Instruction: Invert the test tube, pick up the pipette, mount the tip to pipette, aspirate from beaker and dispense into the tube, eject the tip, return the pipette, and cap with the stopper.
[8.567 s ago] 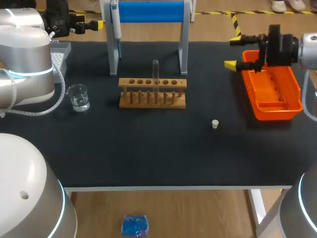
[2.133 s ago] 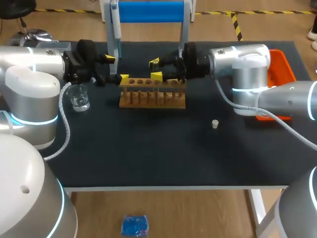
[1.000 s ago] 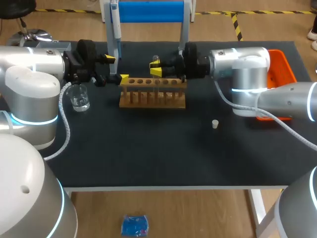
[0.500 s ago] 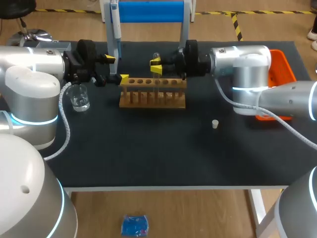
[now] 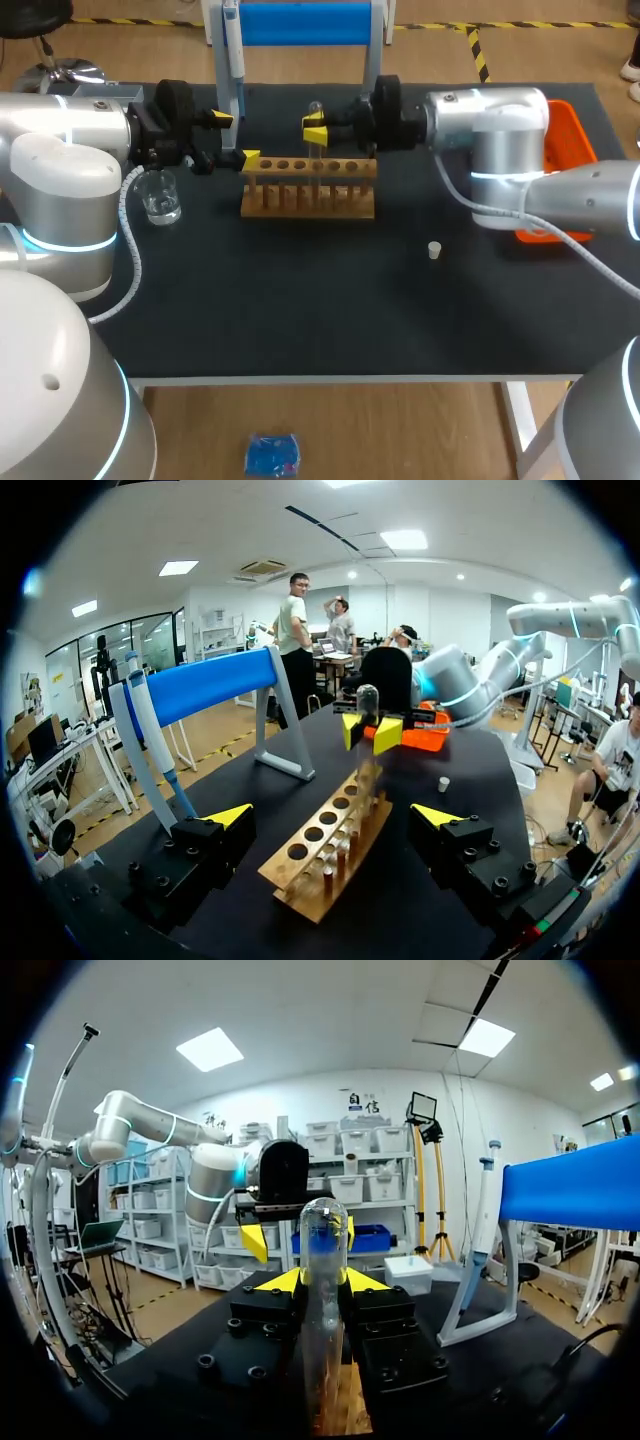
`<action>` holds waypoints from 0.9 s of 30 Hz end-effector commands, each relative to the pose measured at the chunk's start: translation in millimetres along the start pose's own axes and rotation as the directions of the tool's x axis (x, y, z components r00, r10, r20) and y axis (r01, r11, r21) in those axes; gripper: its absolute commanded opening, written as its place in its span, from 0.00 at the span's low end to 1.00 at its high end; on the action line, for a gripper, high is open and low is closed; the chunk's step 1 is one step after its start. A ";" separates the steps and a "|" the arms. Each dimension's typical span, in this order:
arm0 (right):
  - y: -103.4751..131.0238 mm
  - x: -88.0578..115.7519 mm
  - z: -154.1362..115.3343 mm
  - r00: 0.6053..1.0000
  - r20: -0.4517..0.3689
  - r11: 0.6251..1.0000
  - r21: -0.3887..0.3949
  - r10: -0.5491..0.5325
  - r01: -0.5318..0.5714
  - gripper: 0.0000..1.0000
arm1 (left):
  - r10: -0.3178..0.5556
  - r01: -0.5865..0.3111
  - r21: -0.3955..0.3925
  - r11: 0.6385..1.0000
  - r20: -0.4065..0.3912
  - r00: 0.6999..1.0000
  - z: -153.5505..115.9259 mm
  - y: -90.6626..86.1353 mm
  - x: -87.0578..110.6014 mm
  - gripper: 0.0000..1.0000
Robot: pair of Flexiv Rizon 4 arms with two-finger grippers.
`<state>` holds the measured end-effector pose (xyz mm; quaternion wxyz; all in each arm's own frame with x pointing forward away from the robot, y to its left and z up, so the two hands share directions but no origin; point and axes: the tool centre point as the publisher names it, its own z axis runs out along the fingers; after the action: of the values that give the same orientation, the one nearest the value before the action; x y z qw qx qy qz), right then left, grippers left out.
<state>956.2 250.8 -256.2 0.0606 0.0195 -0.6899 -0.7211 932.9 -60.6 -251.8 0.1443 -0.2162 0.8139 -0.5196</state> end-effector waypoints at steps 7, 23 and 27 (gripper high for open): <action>10.6 6.2 -2.8 1.000 0.006 1.000 0.014 -0.011 0.011 0.00 | 0.001 -0.001 0.005 1.000 0.003 1.000 0.4 1.3 0.4 1.00; 20.8 13.9 -1.3 1.000 -0.001 1.000 0.025 -0.003 0.003 0.00 | 0.001 -0.001 0.005 1.000 0.003 1.000 0.4 1.3 0.4 1.00; 23.4 15.3 -1.2 1.000 0.002 0.999 0.035 -0.013 0.013 0.00 | 0.001 -0.001 0.005 1.000 0.003 1.000 0.4 1.3 0.4 1.00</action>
<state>945.9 248.7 -236.9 0.0589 0.0260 -0.6982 -0.7130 932.9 -60.6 -251.8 0.1443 -0.2162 0.8139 -0.5196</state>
